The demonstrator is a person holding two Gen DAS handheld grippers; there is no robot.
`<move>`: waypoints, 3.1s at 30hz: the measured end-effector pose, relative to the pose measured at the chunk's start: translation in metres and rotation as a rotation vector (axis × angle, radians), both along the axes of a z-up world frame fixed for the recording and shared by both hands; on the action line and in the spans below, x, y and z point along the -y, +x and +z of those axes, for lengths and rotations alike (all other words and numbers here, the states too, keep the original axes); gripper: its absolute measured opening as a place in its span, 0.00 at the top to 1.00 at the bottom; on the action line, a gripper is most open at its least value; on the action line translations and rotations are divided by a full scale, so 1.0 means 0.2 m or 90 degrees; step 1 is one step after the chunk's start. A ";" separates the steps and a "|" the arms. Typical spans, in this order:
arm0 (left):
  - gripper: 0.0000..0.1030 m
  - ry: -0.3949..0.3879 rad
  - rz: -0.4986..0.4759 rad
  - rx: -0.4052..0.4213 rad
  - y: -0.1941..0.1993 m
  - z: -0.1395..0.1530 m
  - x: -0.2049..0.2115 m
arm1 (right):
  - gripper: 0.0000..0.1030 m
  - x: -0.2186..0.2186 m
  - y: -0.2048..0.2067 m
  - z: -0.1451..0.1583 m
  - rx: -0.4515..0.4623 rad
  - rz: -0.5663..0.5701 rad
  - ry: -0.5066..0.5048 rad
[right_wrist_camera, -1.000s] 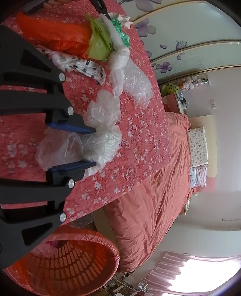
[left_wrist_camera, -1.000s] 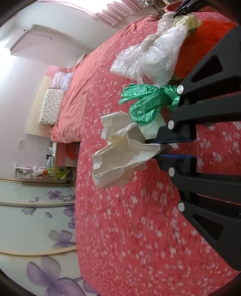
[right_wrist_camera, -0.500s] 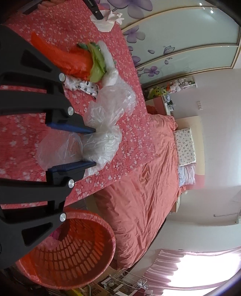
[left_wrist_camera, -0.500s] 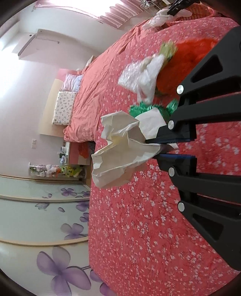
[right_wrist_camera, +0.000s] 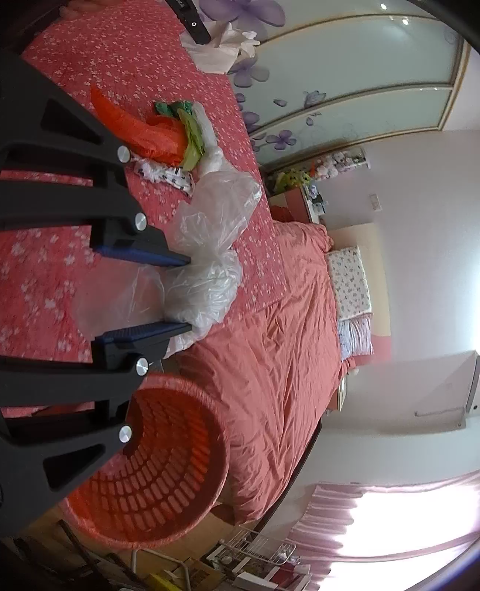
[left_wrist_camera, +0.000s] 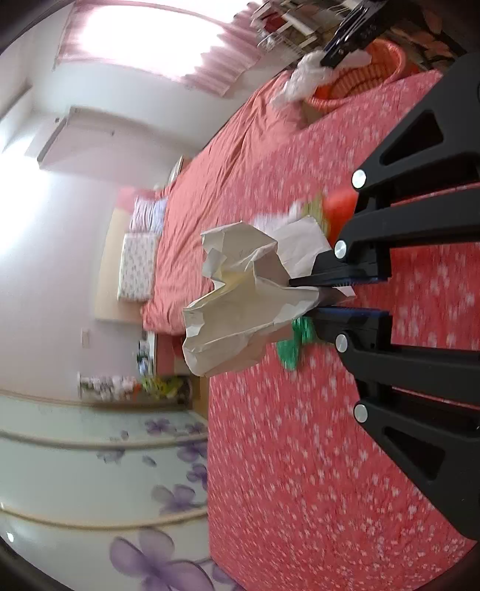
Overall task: Collect trash
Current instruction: 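Carry the held paper and clear bag over the orange basket, then open both grippers to drop the paper and bag into the basket, then move both open grippers back to the pile on the bed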
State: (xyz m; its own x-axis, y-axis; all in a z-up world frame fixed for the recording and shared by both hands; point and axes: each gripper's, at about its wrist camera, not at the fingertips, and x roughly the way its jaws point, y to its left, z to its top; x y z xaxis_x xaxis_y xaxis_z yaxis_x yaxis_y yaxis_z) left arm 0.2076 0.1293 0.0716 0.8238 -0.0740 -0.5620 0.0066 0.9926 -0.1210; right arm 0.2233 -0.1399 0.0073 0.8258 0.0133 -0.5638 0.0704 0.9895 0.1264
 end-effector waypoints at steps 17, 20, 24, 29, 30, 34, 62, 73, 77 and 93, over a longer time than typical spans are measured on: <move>0.91 0.000 -0.185 -0.006 0.00 -0.05 0.70 | 0.71 0.46 -0.16 -0.04 0.007 -0.111 0.010; 0.91 -0.004 -0.217 -0.013 0.02 -0.08 0.81 | 0.71 0.55 -0.17 -0.06 0.005 -0.134 0.013; 0.91 -0.012 -0.253 -0.019 0.03 -0.12 0.95 | 0.71 0.66 -0.19 -0.08 0.004 -0.164 0.012; 0.91 -0.016 -0.297 -0.029 0.02 -0.16 1.12 | 0.71 0.79 -0.22 -0.11 0.007 -0.198 0.010; 0.91 -0.014 -0.307 -0.031 0.02 -0.17 1.15 | 0.71 0.80 -0.22 -0.12 0.008 -0.202 0.008; 0.91 -0.012 -0.330 -0.036 0.02 -0.20 1.28 | 0.71 0.87 -0.23 -0.14 0.013 -0.223 0.003; 0.77 -0.005 -0.406 -0.134 0.08 -0.44 1.62 | 0.61 1.14 -0.15 -0.29 0.015 -0.264 0.083; 0.49 0.028 -0.343 -0.101 0.07 -0.43 1.45 | 0.32 1.03 -0.15 -0.31 0.006 -0.260 0.019; 0.45 0.036 -0.311 -0.076 0.03 -0.39 1.33 | 0.28 0.94 -0.13 -0.29 0.002 -0.238 -0.007; 0.45 0.009 -0.115 -0.014 -0.02 -0.18 0.51 | 0.28 0.39 -0.02 -0.21 0.007 -0.106 -0.030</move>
State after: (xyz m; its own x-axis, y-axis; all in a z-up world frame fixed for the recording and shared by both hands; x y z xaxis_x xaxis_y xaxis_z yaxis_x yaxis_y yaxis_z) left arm 0.2029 0.0269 0.0352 0.7856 -0.2113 -0.5815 0.1822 0.9772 -0.1089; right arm 0.2198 -0.2181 -0.0351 0.8206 -0.1506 -0.5512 0.2329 0.9690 0.0819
